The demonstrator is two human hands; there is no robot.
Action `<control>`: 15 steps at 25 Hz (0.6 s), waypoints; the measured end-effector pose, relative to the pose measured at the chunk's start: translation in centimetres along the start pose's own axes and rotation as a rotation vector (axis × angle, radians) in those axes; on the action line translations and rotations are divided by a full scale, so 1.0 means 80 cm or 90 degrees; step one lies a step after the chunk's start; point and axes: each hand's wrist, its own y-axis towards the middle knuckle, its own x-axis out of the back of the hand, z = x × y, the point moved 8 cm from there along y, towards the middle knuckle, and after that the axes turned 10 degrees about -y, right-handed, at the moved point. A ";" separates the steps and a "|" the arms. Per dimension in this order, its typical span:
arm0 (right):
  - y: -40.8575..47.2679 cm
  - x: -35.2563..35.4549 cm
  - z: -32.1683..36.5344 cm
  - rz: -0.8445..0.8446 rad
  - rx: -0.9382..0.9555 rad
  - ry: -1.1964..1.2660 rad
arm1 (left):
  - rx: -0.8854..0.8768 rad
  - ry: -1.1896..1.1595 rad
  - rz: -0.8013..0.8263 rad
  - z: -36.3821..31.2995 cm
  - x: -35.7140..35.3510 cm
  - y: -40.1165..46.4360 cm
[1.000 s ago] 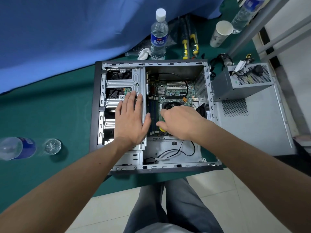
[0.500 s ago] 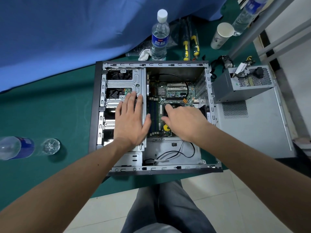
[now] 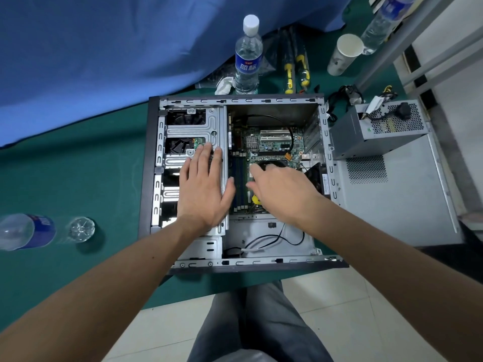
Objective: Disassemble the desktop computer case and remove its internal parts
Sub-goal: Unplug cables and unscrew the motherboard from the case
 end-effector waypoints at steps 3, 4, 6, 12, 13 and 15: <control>-0.005 0.000 0.011 0.041 0.115 0.125 | 0.001 0.002 0.003 0.002 -0.001 0.001; -0.006 -0.003 0.010 0.062 0.101 0.154 | 0.001 0.004 0.005 0.002 -0.001 0.001; -0.006 -0.008 0.000 0.052 0.005 0.115 | 0.000 0.005 0.007 0.002 -0.001 0.001; -0.003 0.000 0.000 -0.018 0.068 0.107 | -0.003 -0.002 0.006 0.000 0.000 -0.001; -0.006 -0.001 0.005 -0.006 0.098 0.128 | -0.003 -0.004 0.006 0.000 0.000 -0.001; -0.009 -0.006 0.006 0.007 0.072 0.117 | -0.003 -0.005 0.007 0.000 0.000 -0.001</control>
